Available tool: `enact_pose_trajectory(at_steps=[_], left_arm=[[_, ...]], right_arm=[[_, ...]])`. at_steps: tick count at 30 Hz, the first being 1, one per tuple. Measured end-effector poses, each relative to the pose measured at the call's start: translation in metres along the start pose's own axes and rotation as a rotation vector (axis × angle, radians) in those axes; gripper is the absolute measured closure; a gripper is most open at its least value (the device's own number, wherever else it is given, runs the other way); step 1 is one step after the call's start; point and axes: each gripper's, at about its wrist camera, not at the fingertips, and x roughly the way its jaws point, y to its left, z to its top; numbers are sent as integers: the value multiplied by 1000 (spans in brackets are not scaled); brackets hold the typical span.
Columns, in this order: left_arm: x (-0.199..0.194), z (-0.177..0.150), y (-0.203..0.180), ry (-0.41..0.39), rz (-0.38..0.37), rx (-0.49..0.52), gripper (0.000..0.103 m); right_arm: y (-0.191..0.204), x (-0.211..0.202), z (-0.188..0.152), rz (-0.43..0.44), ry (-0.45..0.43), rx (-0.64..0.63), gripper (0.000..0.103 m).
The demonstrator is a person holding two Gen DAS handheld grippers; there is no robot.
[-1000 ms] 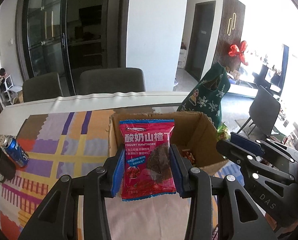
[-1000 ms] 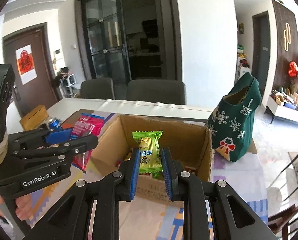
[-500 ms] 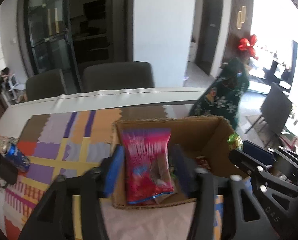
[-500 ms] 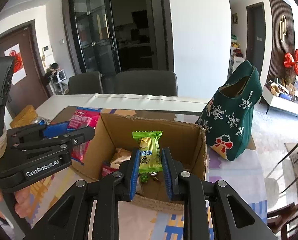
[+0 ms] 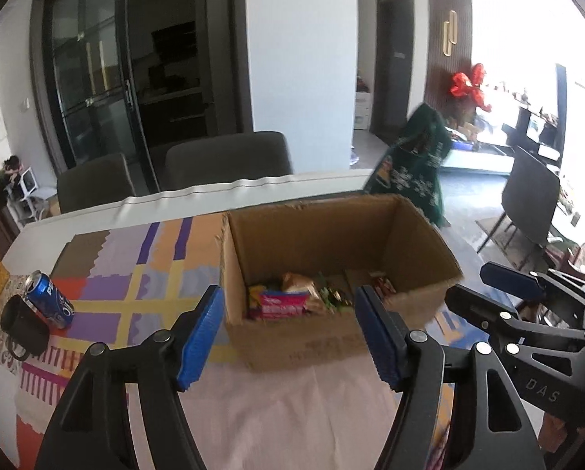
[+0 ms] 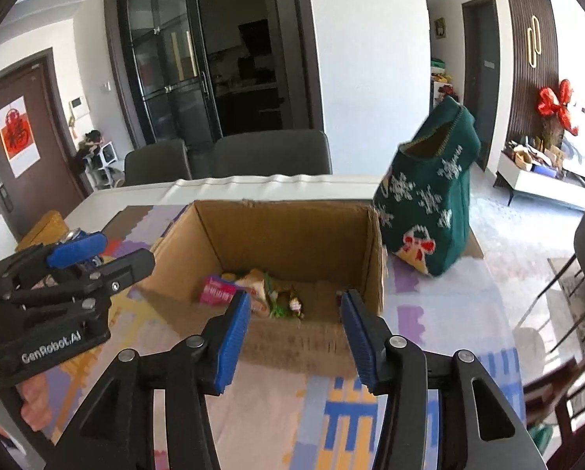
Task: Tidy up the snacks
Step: 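Move both open tools back to the last snacks on the table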
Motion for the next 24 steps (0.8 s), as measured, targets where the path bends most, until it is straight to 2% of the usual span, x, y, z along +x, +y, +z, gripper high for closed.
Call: enact_pose_trajectory(at_steps=[4, 13, 19, 24], left_arm=[[-15, -21, -7, 4, -22, 24, 34], [-35, -61, -30, 3, -74, 108, 34], [-35, -90, -43, 39, -126, 155, 34], [-29, -115, -54, 75, -173, 181, 34]], right_arm=[[0, -17, -20, 5, 6, 14, 49], [1, -44, -67, -29, 30, 11, 47], [-1, -51, -98, -50, 71, 11, 45], [-10, -50, -128, -59, 126, 74, 45]])
